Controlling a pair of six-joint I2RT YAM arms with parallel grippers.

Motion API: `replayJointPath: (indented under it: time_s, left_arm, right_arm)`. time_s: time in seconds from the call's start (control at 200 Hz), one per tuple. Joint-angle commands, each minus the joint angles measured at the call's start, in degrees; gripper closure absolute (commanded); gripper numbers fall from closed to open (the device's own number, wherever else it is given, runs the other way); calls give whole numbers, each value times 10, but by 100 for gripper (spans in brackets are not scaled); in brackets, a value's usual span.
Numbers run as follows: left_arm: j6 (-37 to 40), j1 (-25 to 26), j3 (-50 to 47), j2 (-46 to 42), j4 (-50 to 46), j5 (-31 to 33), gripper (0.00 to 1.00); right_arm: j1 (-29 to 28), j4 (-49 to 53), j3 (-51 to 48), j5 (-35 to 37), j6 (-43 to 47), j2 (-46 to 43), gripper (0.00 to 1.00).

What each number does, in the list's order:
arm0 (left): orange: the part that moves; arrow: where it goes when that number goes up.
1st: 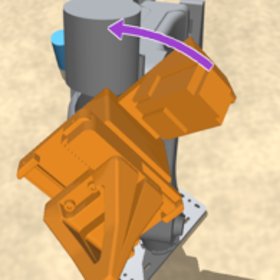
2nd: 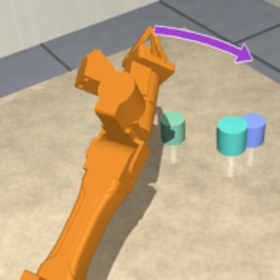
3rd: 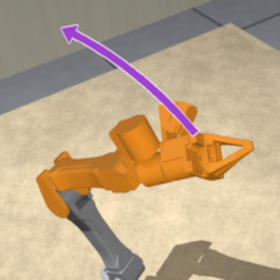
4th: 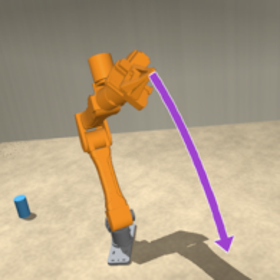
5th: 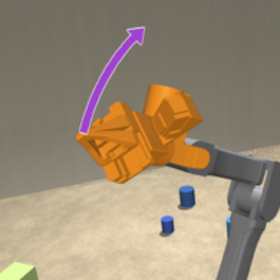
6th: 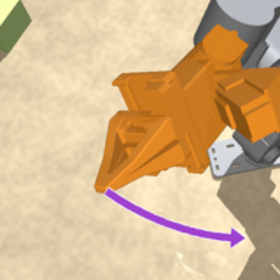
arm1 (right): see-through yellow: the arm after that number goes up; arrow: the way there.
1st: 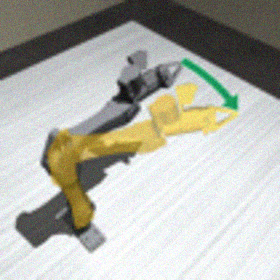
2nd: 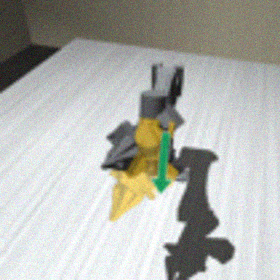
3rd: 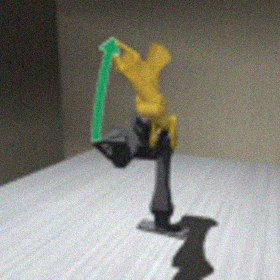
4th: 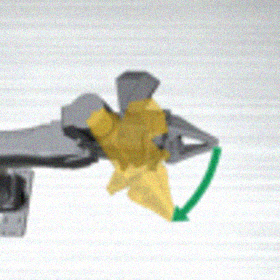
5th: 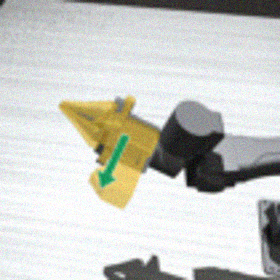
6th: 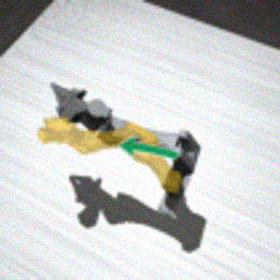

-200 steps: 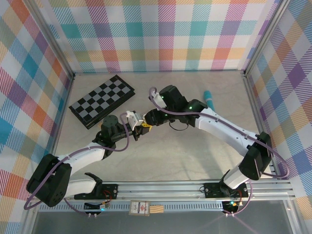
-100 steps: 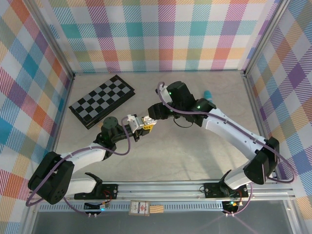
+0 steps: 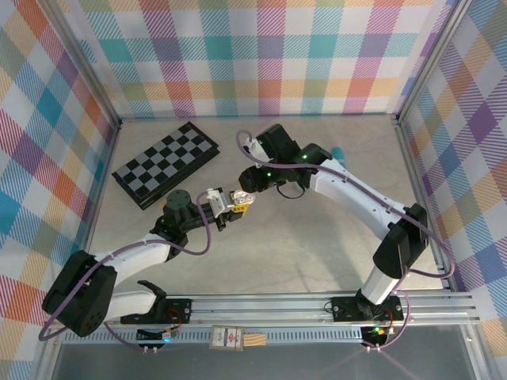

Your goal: Insert wireless bluetooth earbuds into charging case

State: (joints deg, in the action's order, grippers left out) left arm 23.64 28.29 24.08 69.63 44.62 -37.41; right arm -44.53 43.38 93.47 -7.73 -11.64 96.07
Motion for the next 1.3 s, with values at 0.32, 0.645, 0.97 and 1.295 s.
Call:
replayJointPath:
  time_s: [0.32, 0.645, 0.97, 1.295]
  left_arm:
    - [-14, -10, 13, -19, 0, -24, 95]
    - [8, -11, 32, -43, -83, -95, 94]
    - [11, -10, 42, -50, -102, -114, 94]
    - [8, -10, 43, -54, -105, -115, 94]
  right_arm:
    - [1, -24, -87, -33, 185, -127, 59]
    - [1, -82, -216, -111, 535, -234, 30]
    - [0, -38, -161, -143, 600, -153, 39]
    - [0, -42, -139, -179, 593, -95, 57]
